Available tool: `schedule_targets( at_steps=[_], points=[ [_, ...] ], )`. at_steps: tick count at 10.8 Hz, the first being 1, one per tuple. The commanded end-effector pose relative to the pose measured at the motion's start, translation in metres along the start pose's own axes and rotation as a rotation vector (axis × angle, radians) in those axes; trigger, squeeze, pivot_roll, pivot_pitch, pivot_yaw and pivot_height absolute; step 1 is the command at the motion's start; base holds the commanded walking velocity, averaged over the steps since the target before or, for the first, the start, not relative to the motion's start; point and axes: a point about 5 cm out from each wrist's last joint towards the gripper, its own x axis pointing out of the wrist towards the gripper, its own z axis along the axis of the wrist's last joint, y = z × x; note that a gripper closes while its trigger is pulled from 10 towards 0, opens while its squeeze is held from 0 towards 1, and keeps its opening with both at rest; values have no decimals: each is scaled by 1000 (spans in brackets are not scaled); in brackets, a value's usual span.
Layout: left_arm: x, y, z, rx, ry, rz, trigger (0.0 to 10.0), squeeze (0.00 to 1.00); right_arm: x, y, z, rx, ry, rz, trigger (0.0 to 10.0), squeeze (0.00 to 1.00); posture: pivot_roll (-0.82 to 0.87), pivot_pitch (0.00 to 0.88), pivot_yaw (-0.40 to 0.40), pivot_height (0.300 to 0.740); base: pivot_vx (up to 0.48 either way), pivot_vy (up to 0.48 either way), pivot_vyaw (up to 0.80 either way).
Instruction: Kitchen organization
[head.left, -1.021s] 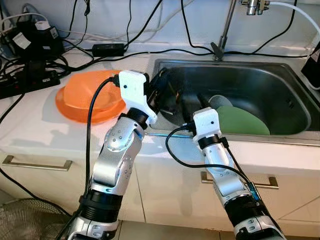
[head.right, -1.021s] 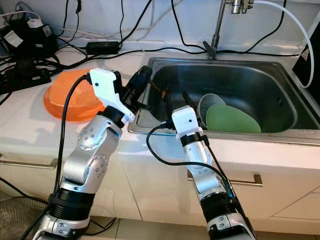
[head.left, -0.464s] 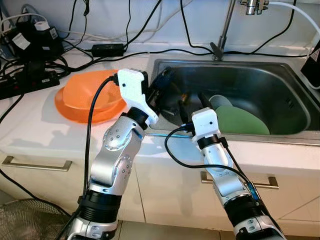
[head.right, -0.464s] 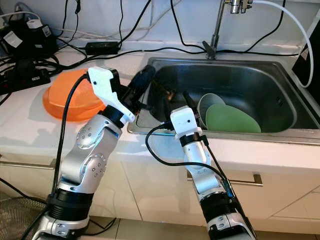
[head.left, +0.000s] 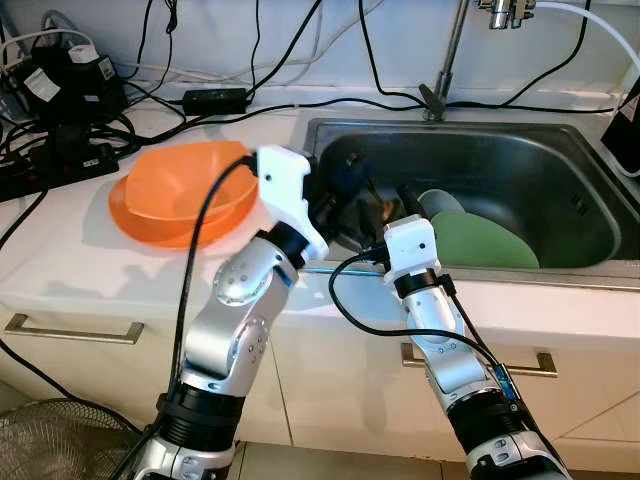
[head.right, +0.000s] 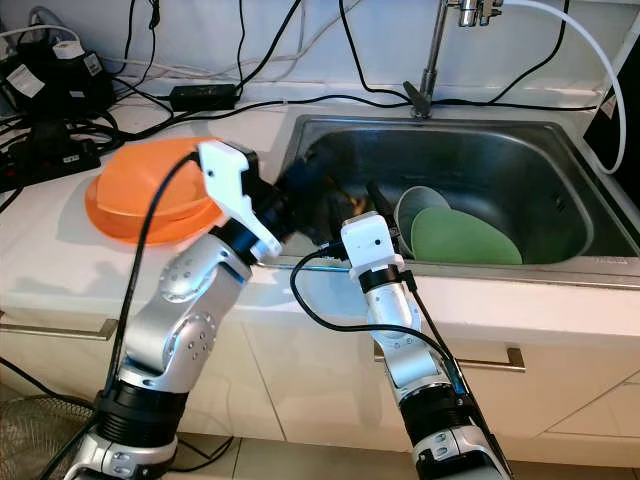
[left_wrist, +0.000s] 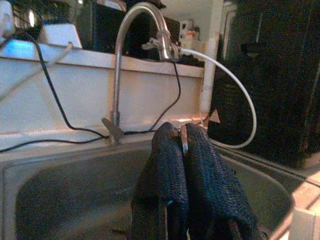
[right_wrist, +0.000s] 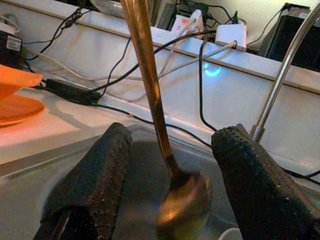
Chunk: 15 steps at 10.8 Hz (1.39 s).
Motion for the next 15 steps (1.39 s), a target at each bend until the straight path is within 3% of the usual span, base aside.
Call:
schedule_targets(
  at_steps=[1,4,5,11,15],
  points=[
    [-1,-4,1,16,7,-31,10000,0,-6,9,-9,4,48,27,10000,0,90,0,71,740,0,0,0],
    [-4,-10,-15,68,99,-90,10000,0,-6,10,-8,9,41,25,9725,0,88,0,72,740,0,0,0],
    [-4,-9,-14,69,91,-82,10000,0,-5,10,-8,9,39,26,0,0,90,0,70,740,0,0,0],
    [-4,9,-3,102,13,55,10000,0,-7,11,-9,20,44,39,0,0,96,0,63,740,0,0,0],
    [-3,4,-7,57,34,9,10000,0,-7,11,-10,26,46,36,0,0,96,0,66,740,0,0,0]
  ],
)
